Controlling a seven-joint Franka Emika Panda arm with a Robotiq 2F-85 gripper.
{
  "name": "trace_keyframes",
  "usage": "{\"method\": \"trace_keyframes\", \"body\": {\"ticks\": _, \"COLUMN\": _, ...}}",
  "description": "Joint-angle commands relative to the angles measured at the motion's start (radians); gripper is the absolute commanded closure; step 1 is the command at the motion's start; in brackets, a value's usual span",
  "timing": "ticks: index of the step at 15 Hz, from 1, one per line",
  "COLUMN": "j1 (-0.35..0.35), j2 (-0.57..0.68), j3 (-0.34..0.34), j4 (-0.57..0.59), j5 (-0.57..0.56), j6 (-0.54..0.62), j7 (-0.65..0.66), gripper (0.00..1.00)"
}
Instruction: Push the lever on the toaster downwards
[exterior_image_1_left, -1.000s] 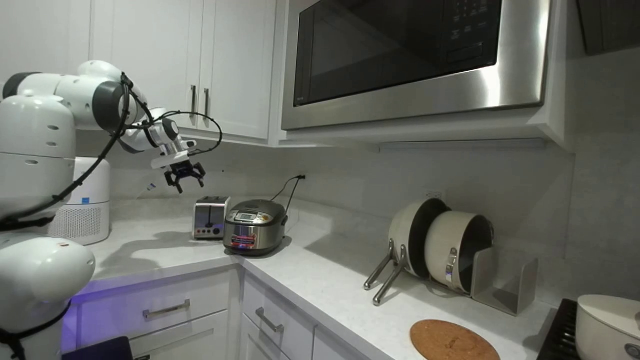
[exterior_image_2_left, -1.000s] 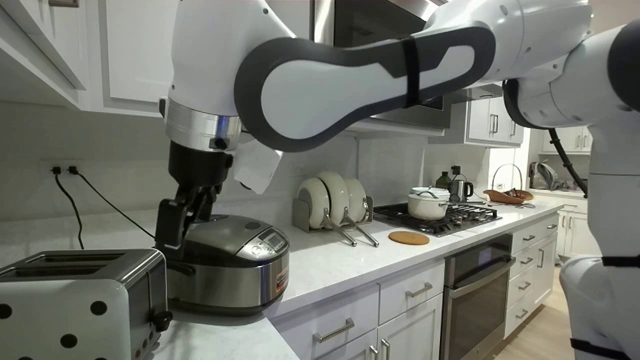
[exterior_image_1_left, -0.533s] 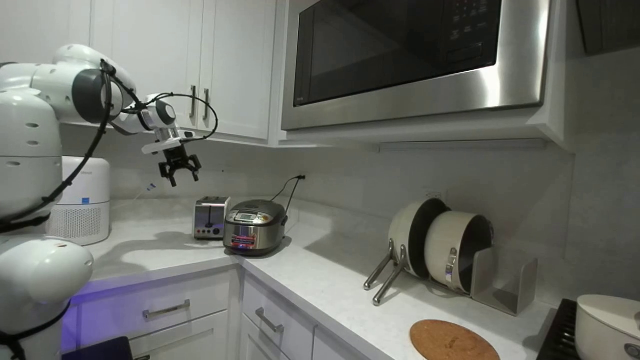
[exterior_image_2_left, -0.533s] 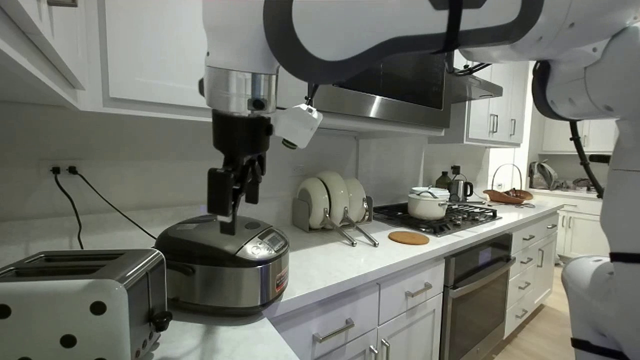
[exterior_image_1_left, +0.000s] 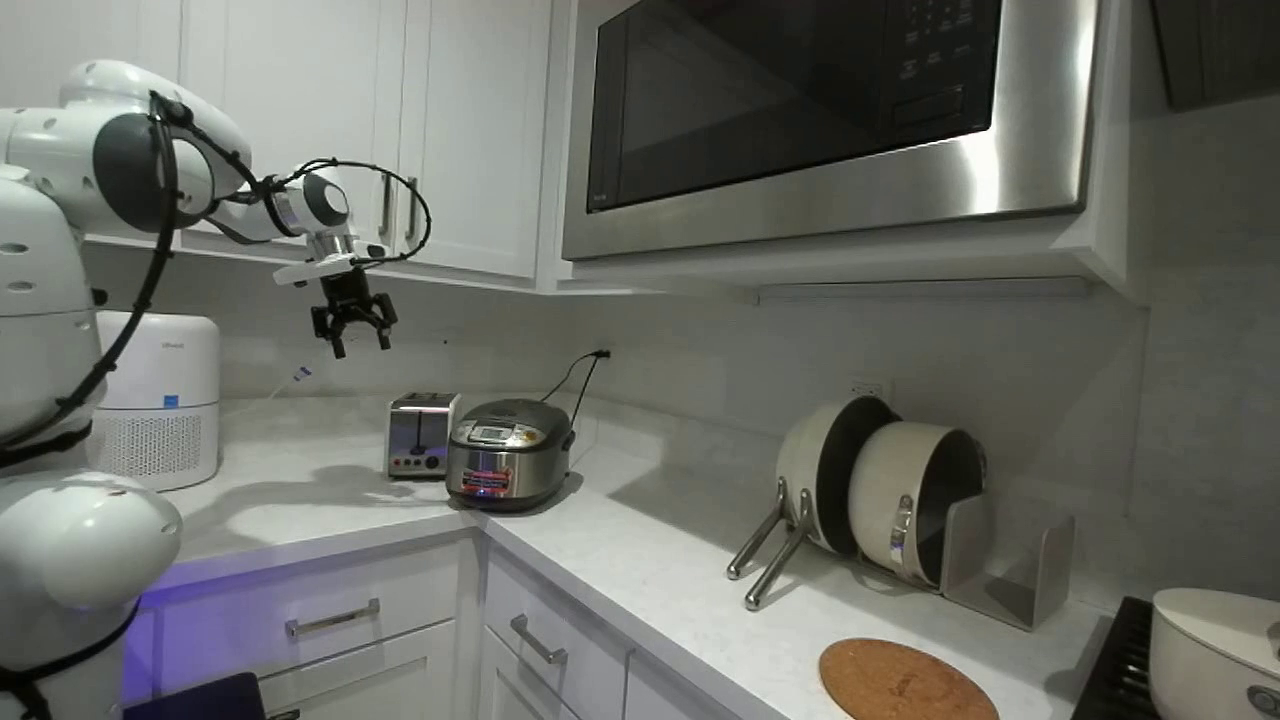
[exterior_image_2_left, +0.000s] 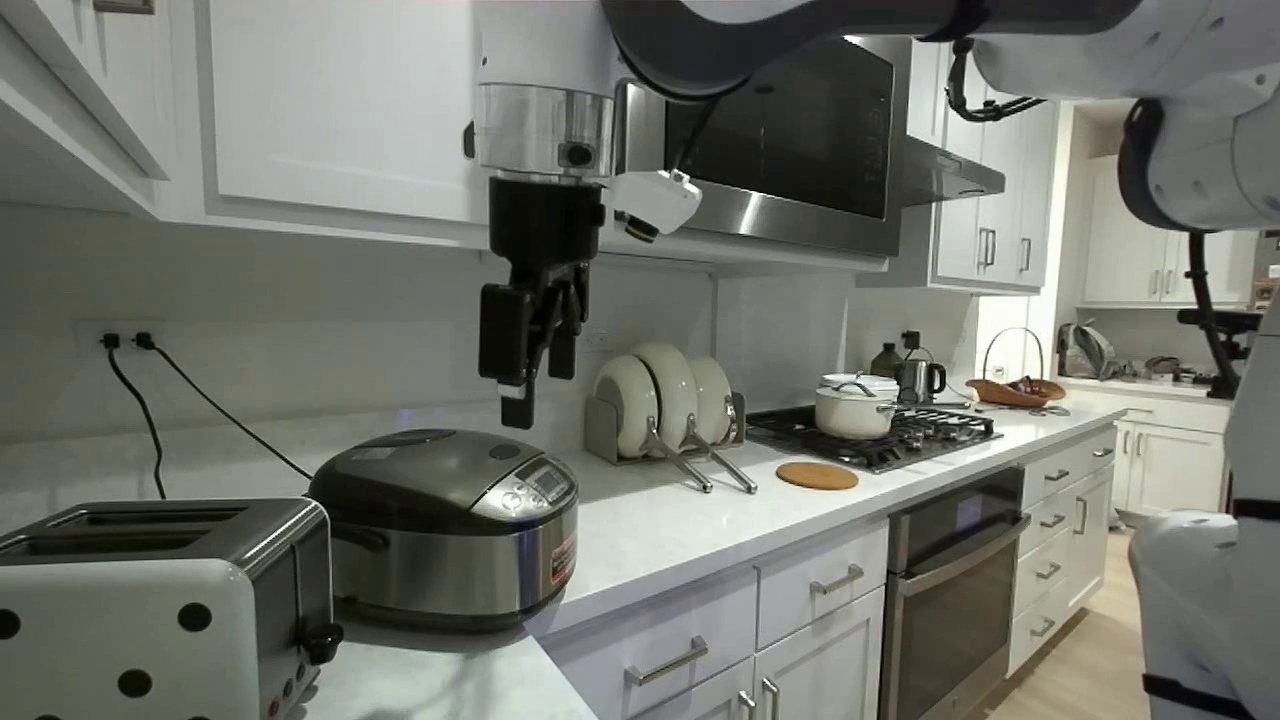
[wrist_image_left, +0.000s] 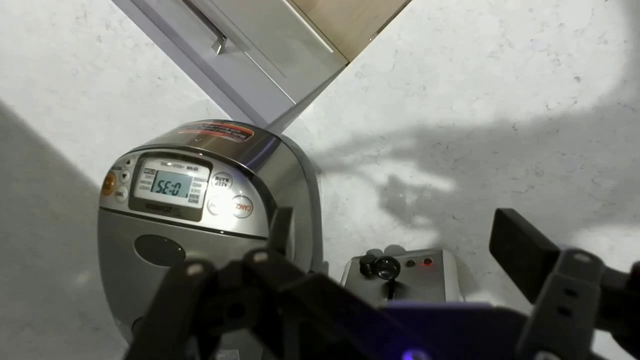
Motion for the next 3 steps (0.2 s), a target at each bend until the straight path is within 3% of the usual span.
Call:
{"method": "trace_keyframes", "body": {"ticks": 1, "j1": -0.035, "j2": 0.001, "j3": 0.032, "j4": 0.003, "j5": 0.004, "j6": -0.003, "j7": -0.003, "gripper": 0.0}}
{"method": "trace_keyframes", "body": {"ticks": 3, "j1": -0.034, "j2": 0.002, "j3": 0.033, "j4": 0.0, "j5": 0.004, "j6": -0.003, "j7": -0.003, "gripper": 0.0}}
